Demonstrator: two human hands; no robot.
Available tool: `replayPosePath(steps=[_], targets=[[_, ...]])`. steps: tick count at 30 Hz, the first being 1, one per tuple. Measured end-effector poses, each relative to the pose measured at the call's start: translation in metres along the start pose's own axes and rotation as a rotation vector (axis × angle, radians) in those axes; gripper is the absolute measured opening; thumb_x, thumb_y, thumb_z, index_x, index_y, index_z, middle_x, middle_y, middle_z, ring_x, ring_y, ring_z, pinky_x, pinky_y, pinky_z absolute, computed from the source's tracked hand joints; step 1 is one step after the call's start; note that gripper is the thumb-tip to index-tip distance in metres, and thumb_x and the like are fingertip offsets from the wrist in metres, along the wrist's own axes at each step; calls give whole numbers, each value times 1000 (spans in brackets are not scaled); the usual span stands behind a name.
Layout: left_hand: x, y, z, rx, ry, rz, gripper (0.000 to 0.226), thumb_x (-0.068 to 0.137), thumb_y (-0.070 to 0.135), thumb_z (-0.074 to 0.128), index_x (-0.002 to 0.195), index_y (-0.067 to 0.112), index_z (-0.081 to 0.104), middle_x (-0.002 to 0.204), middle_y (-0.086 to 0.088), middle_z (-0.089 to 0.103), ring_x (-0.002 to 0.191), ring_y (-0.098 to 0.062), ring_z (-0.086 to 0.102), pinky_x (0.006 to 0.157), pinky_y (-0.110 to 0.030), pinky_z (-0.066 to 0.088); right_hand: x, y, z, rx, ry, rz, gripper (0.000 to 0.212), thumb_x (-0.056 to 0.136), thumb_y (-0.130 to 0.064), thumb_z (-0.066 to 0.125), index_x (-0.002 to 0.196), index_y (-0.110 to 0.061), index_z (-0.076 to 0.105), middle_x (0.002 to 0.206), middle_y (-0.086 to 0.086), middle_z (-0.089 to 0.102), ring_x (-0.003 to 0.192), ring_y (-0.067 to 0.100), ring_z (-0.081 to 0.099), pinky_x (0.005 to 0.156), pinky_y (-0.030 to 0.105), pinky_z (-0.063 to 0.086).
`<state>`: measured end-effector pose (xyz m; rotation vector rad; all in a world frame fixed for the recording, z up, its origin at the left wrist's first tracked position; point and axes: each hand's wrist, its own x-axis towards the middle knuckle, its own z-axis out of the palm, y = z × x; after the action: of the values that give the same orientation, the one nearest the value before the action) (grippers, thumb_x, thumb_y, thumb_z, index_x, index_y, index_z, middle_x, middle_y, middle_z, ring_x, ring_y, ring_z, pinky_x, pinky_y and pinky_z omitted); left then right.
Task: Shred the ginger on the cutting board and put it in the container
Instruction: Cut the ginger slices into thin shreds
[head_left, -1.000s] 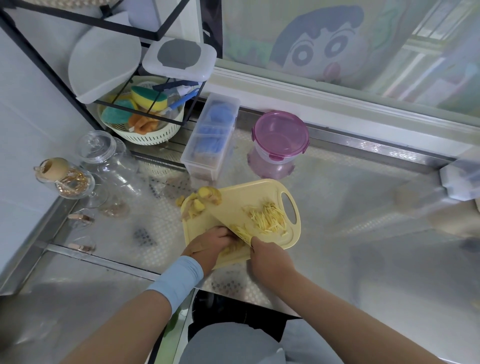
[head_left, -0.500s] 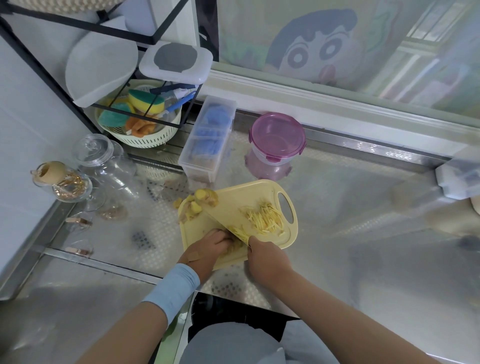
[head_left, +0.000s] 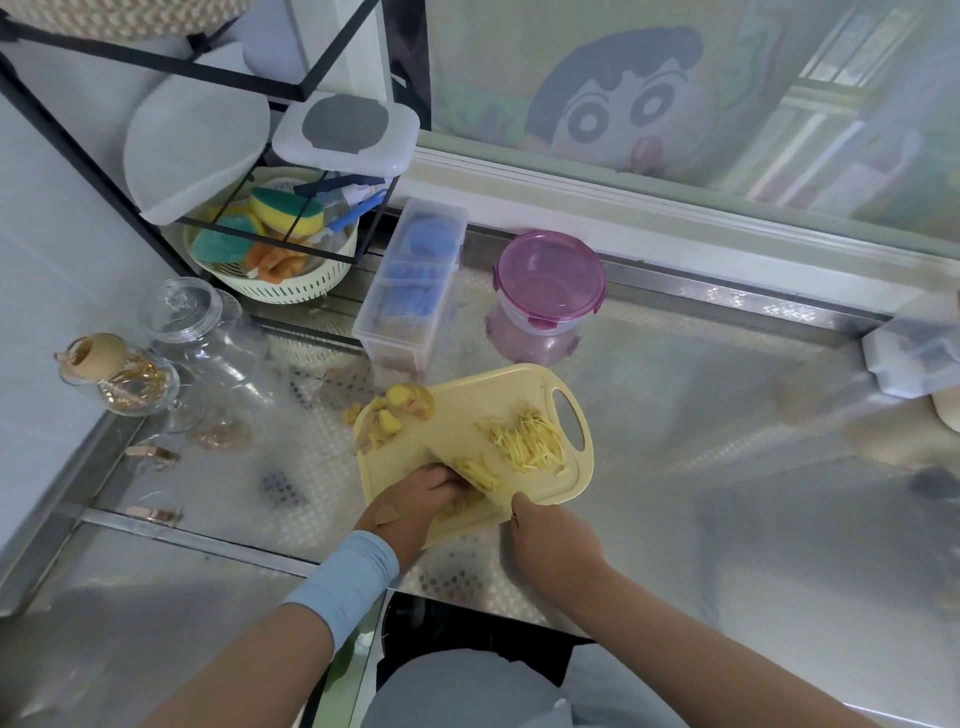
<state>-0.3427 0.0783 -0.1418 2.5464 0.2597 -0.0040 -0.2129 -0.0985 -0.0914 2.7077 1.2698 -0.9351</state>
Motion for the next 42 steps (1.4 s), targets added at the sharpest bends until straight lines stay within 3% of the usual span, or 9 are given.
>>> replayPosePath(steps=[7, 13, 20, 32, 39, 42], targets=[[2, -9, 7, -13, 9, 8, 62, 74, -2, 68, 127, 28, 60, 131, 9, 52, 118, -11, 47, 89, -28, 51, 12, -12, -3, 34, -20, 1, 11, 96, -13, 44, 93, -18, 35, 70, 1, 45, 61, 26, 48, 53, 33, 38], [3, -11, 9, -4, -10, 9, 61, 77, 5, 68, 131, 32, 56, 138, 11, 47, 125, -11, 45, 94, -31, 49, 2, -1, -3, 8, -9, -7, 10, 99, -15, 42, 92, -18, 36, 68, 0, 45, 56, 19, 42, 45, 32, 29], [3, -17, 13, -37, -4, 25, 60, 79, 5, 65, 130, 33, 52, 135, 9, 49, 122, -15, 49, 90, -37, 51, 21, -13, -2, 30, -36, -4, 10, 96, -12, 42, 92, -18, 35, 70, 1, 45, 63, 27, 50, 55, 33, 40], [3, -18, 14, -32, 15, 18, 59, 76, 1, 67, 129, 27, 60, 136, 6, 52, 123, -14, 49, 98, -28, 46, 9, -7, -3, -5, -13, -5, 12, 98, -13, 42, 91, -19, 34, 66, -1, 45, 53, 20, 44, 44, 31, 28], [4, -17, 13, -36, 47, 28, 47, 84, 9, 54, 127, 27, 59, 132, 6, 53, 120, -15, 51, 93, -30, 49, 31, -23, -7, 34, -48, -31, 10, 98, -13, 42, 95, -17, 34, 77, 5, 48, 70, 30, 52, 59, 37, 43], [3, -20, 16, -32, 57, 32, 46, 83, 10, 52, 125, 27, 59, 129, 5, 55, 116, -17, 54, 90, -33, 52, 30, -21, -10, 38, -30, -32, 10, 100, -15, 41, 94, -18, 34, 74, 2, 46, 67, 28, 50, 57, 36, 40]])
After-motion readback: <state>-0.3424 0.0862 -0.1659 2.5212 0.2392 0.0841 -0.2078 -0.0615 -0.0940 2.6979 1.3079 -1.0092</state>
